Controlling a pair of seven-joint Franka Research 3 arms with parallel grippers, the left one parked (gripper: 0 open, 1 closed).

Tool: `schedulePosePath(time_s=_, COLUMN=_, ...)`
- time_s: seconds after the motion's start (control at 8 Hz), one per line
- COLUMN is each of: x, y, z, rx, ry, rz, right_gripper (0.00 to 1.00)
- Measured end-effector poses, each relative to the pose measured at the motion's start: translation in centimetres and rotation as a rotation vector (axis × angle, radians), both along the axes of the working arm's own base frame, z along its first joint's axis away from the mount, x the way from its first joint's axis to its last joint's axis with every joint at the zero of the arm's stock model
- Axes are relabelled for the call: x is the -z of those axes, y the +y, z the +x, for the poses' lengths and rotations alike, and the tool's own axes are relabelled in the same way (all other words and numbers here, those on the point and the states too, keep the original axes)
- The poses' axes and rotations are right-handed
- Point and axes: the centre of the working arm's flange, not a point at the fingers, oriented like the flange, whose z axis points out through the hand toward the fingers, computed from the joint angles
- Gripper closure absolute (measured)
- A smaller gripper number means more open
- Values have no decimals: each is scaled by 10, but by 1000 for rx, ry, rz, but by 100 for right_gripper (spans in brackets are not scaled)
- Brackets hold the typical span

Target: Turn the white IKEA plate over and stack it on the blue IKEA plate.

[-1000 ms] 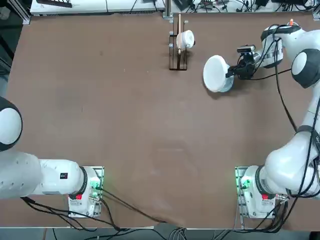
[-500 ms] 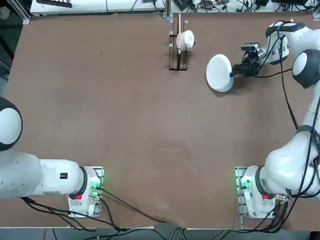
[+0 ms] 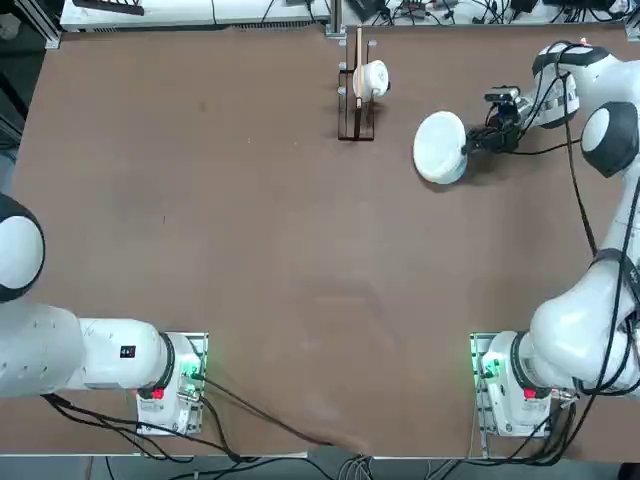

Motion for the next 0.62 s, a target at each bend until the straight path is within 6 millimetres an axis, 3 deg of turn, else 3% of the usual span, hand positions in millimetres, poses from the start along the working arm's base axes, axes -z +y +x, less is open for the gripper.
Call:
schedulePosePath(time_s=0.12, x=-2, y=-11, z=6, rx=4, ry=-18, rz=-24, right_gripper=84)
schedulePosePath(time_s=0.5, x=-8, y=-36, z=15, rx=-3, ry=-53, rz=-93, right_gripper=59)
schedulePosePath(time_s=0.62, x=-5, y=-40, z=14, rx=2, ry=-55, rz=-111, right_gripper=42)
